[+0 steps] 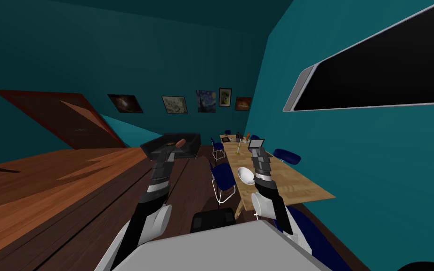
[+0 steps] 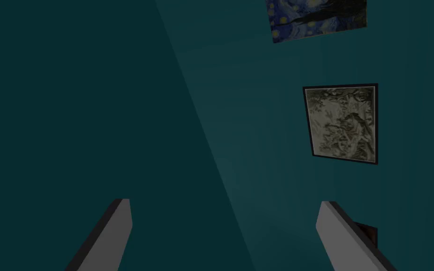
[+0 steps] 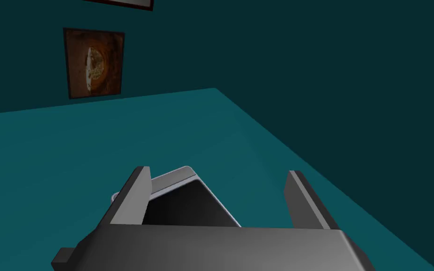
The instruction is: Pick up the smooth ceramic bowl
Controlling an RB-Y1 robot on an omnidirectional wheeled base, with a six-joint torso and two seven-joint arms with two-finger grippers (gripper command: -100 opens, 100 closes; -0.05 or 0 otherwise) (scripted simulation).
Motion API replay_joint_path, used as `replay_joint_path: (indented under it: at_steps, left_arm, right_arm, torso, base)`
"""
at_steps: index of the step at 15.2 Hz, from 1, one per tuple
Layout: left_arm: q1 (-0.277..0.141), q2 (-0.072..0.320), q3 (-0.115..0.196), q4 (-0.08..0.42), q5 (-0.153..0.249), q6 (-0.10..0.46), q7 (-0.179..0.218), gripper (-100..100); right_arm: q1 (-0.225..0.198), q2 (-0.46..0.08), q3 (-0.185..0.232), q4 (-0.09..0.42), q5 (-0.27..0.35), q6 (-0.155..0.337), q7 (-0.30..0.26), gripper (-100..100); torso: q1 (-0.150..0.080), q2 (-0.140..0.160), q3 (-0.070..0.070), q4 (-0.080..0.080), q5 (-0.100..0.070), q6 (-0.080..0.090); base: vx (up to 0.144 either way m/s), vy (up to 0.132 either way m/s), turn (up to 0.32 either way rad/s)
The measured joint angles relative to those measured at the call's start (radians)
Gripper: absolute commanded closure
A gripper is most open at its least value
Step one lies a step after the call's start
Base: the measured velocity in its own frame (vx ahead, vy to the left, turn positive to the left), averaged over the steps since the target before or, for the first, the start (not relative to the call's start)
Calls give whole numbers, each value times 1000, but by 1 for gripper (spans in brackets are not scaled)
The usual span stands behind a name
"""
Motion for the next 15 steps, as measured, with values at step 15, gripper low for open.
replay_joint_path:
  at_steps: [15]
  left_arm:
    - [0,0,0,0,0,0,0,0]
  right_arm:
    - [10,-278,70,234,74,29,28,-100]
  torso:
    - [3,4,2,1,1,0]
  base:
    - [-48,33,67]
